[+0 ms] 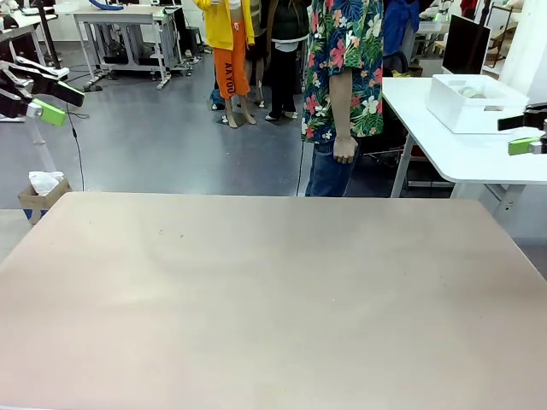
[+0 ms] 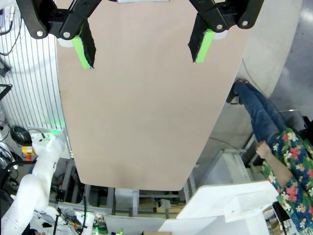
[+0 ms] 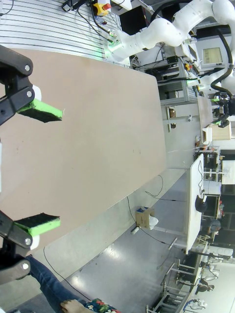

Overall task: Stack the cups and store them in the basket.
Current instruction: Place the stack of Reusable plastic cups into the Pantry Basket.

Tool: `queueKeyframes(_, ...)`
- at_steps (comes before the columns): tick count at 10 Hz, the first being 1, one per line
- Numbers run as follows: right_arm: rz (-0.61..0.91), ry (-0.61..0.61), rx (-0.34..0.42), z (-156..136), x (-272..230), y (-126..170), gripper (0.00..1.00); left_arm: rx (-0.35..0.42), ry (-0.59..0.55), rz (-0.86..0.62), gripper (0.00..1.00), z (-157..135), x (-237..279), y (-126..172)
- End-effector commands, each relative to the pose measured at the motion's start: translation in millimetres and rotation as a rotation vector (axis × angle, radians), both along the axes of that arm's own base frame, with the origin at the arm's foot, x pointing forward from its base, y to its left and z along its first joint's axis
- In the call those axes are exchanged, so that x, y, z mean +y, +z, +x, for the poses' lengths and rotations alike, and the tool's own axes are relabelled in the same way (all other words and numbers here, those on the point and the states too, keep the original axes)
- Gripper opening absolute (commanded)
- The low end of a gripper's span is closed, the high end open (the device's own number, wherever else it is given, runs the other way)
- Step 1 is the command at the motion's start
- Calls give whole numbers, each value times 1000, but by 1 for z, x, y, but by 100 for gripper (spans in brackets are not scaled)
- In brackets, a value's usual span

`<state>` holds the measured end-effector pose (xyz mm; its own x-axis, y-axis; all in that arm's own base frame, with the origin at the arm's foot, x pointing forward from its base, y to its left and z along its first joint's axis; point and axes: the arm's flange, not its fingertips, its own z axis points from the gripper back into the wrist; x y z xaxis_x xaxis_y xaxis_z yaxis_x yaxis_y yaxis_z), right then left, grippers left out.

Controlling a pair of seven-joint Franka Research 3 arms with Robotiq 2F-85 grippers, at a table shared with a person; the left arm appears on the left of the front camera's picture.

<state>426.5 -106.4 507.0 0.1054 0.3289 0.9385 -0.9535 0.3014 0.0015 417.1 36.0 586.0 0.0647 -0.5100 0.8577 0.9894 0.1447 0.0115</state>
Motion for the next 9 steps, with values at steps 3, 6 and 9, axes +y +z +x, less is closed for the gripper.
queueKeyframes(3, -2, -6, 3, 0, 1, 3, 100, 6, -1, -8, 100, -1, -2, 2)
queueKeyframes(6, -2, -6, 3, 0, 1, 3, 100, 6, -1, -8, 100, -1, -2, 2)
queueKeyframes(9, -2, -6, 3, 0, 1, 3, 100, 6, -1, -8, 100, -1, -2, 2)
